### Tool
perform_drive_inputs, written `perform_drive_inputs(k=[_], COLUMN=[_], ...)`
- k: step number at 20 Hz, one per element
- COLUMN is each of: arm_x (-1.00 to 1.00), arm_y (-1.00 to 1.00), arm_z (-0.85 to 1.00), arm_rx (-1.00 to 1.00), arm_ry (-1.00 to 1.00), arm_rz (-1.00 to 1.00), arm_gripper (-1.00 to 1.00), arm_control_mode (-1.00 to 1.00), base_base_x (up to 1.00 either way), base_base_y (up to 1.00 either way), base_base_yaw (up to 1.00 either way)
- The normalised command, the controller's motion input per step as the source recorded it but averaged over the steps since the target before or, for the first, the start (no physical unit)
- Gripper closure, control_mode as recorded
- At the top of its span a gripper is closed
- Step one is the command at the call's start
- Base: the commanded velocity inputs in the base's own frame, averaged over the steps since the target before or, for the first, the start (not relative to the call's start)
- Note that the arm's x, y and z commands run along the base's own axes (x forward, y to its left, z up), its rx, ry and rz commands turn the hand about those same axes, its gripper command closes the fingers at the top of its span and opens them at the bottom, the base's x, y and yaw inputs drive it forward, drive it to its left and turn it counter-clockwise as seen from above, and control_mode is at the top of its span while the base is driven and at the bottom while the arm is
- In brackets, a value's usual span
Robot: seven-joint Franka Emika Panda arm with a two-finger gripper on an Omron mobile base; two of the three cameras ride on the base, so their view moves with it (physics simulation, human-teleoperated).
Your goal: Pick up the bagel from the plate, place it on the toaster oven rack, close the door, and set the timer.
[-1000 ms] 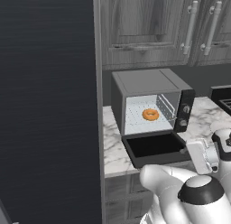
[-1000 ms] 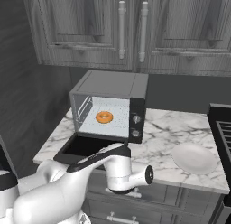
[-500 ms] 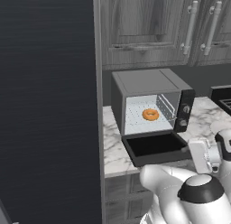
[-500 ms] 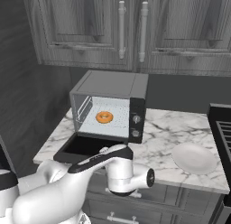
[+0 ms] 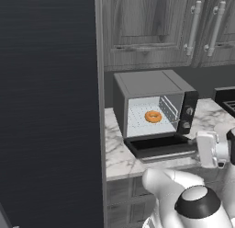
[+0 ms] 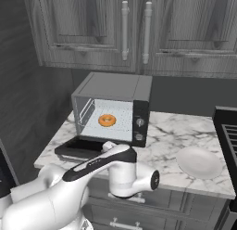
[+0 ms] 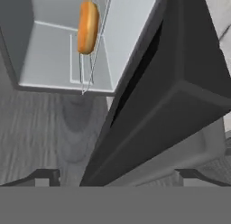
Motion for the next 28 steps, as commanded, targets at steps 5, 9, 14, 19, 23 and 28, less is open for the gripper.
perform_drive_inputs(k=[5,9,14,19,23,28], arm_x=[0.61,0.68,0.76,0.80,0.67,0.62], arm_y=[0.17,0.21,0.23,0.25,0.22,0.17], arm_z=[0.49,0.29,0.02,0.00,0.00,0.00], arm_rx=[0.01,0.00,0.00,0.00,0.00,0.00], arm_ry=[-0.12,-0.07,-0.01,0.00,0.00,0.00], arm_rz=[-0.04,-0.04,-0.05,-0.05,-0.04,-0.03], arm_gripper=[-1.00,-1.00,-1.00,-1.00,-1.00,-1.00], arm_control_mode=[-1.00,-1.00,-1.00,-1.00,-1.00,-1.00], base_base_x=[0.00,0.00,0.00,0.00,0.00,0.00], base_base_y=[0.00,0.00,0.00,0.00,0.00,0.00], base_base_yaw=[0.00,0.00,0.00,0.00,0.00,0.00])
